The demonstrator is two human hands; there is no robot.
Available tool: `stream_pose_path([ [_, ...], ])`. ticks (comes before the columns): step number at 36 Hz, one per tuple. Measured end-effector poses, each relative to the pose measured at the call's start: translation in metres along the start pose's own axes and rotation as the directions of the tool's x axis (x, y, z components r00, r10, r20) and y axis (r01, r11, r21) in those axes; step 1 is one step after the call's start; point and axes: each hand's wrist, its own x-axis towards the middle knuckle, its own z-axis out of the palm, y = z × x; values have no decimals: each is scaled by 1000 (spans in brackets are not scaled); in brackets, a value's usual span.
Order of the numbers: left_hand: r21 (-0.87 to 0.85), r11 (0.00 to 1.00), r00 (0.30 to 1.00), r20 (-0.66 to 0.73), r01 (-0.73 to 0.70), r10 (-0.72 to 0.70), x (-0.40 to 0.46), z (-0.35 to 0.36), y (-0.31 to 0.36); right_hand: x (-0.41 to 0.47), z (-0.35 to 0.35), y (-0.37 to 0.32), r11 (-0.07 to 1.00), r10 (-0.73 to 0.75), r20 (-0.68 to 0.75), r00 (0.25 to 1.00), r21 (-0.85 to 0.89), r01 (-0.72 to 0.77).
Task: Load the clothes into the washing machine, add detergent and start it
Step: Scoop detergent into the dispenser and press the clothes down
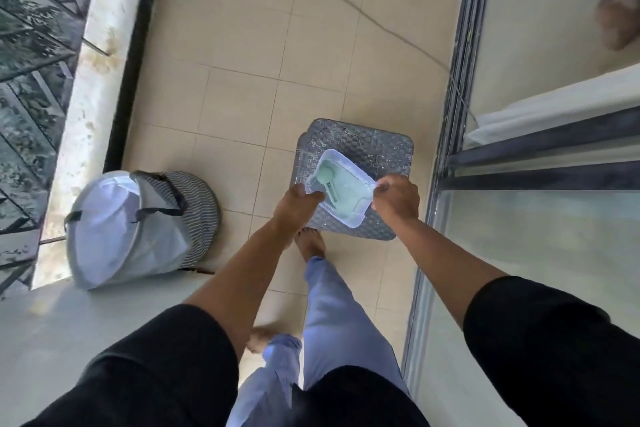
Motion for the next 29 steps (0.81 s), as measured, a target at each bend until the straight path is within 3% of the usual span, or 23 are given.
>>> stream_pose_path([
  [4, 35, 999, 999, 13, -32, 32, 64, 4, -47, -6, 3, -2, 1000, -13, -46, 999, -12, 12],
  [9, -15, 991, 990, -39, -137, 136, 19, 0, -29, -15, -6, -7, 999, -26, -113, 993, -40, 22],
  [15, -134, 968, 958, -223, -214, 181, -48, -28, -16, -36, -28, -42, 974, -227, -120, 966, -19, 226],
  [20, -239, 907, 888, -395, -346, 235, -104, -69, -19, -69, -55, -101, 908, -418, -55, 907, 0, 418],
  [29, -386, 755, 806, -505, -530, 307, -224, -159, -59, -181, -92, -220, 763, -642, 143, 753, 21, 647],
])
